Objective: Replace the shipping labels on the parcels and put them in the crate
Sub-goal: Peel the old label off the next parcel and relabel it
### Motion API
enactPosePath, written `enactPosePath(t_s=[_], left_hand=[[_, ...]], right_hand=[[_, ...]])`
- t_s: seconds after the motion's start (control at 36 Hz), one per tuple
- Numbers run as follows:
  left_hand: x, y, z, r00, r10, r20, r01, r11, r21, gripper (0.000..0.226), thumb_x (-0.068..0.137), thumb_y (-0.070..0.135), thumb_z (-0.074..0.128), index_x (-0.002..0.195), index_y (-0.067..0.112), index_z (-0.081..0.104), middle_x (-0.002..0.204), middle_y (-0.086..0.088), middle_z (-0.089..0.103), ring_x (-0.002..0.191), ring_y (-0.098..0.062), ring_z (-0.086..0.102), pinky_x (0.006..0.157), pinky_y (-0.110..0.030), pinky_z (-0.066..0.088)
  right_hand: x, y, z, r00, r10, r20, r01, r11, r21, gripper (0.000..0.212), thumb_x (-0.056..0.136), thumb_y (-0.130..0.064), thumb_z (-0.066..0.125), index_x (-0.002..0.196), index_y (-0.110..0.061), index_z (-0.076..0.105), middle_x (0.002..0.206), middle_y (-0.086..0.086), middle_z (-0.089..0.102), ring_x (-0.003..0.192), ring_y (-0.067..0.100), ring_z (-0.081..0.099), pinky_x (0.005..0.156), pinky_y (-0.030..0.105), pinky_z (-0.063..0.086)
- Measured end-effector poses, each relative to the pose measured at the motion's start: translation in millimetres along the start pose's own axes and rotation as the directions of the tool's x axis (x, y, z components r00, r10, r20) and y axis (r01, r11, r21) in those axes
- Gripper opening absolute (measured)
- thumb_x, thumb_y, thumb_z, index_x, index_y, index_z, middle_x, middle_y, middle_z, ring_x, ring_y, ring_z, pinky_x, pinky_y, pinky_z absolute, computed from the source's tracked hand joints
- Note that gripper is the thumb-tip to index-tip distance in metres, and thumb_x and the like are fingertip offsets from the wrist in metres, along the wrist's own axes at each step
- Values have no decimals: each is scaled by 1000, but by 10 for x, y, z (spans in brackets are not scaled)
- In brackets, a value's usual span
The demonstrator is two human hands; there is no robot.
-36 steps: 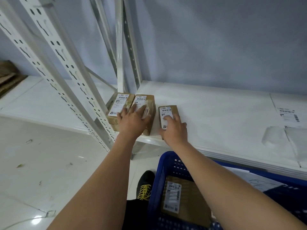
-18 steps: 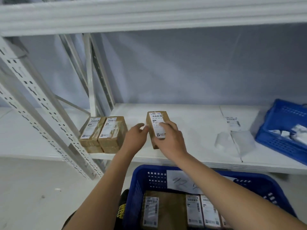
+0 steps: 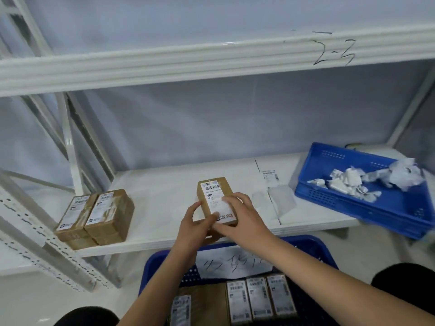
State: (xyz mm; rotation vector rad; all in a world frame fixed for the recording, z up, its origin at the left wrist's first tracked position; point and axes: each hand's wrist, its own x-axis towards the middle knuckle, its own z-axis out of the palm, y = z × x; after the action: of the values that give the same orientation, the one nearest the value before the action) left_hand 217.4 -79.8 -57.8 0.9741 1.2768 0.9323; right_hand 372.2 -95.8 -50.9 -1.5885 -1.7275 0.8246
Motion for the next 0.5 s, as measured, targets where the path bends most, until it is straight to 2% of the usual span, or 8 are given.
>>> enactPosePath(t_s=[0.03, 0.08, 0.17, 0.22, 0.28, 0.36, 0.39, 0.5], left_hand=[[-23, -11, 19, 1000, 2, -1, -2, 1000, 4, 58, 93, 21, 74, 143, 32, 46, 111, -3, 76, 88, -25, 78, 73, -36, 64], [-70, -16, 45, 1000, 16, -9, -15, 999, 52, 58, 93, 26, 74, 143, 34, 46, 124, -5, 72, 94, -24, 76, 77, -36, 64], [-133, -12, 85, 1000, 27, 11, -27, 997, 72, 54, 92, 28, 74, 140, 38, 49, 116, 3, 73, 95, -21, 75, 79, -35, 64], [-155, -17, 107, 999, 10, 47, -12, 999, 44, 52, 92, 26, 74, 137, 38, 51, 108, 4, 76, 94, -22, 76, 84, -39, 63], [-156, -20, 132, 995, 8, 104, -14, 998, 64, 56, 92, 26, 75, 140, 38, 50, 108, 2, 78, 97, -24, 76, 88, -43, 62], [-124, -12, 179, 983, 4, 184, -29, 991, 132, 57, 91, 27, 76, 140, 40, 50, 109, 2, 78, 97, -23, 76, 88, -41, 62], [-104, -12, 191, 979, 1, 203, -35, 986, 160, 58, 90, 27, 77, 140, 41, 50, 110, 1, 78, 97, -23, 76, 87, -40, 62], [31, -78, 219, 967, -40, 251, -21, 972, 235, 61, 88, 28, 79, 139, 45, 51, 116, -4, 76, 99, -23, 75, 81, -36, 62]], right_hand=[[-40, 9, -50, 1000, 13, 10, -13, 1000, 16, 71, 87, -42, 74, 147, -27, 40, 145, -18, 26, 124, 3, 42, 87, 2, 38], [-107, 58, -138, 1000, 30, 3, -30, 998, 56, 67, 89, -39, 73, 146, -28, 41, 143, -16, 34, 127, 2, 42, 89, 1, 32], [-199, 130, -261, 995, 99, -21, -94, 979, 181, 63, 91, -41, 70, 146, -33, 42, 143, -17, 40, 130, 3, 42, 103, 19, 37], [-246, 216, -316, 986, 167, -4, -159, 944, 291, 57, 92, -44, 68, 144, -37, 44, 140, -17, 49, 122, 0, 51, 101, 24, 44], [-313, 302, -313, 964, 249, 88, -262, 860, 438, 52, 91, -48, 67, 140, -38, 49, 131, -13, 60, 110, 3, 63, 95, 30, 54], [-386, 471, -212, 901, 366, 233, -427, 650, 629, 55, 87, -54, 67, 136, -31, 55, 123, -3, 70, 103, 18, 72, 91, 42, 59], [-382, 515, -184, 892, 385, 238, -442, 630, 639, 56, 88, -55, 66, 135, -29, 56, 122, -3, 70, 103, 19, 72, 91, 41, 59], [-214, 637, -260, 883, 438, 165, -450, 696, 559, 53, 91, -58, 62, 133, -27, 57, 115, -6, 73, 103, 15, 71, 94, 40, 58]])
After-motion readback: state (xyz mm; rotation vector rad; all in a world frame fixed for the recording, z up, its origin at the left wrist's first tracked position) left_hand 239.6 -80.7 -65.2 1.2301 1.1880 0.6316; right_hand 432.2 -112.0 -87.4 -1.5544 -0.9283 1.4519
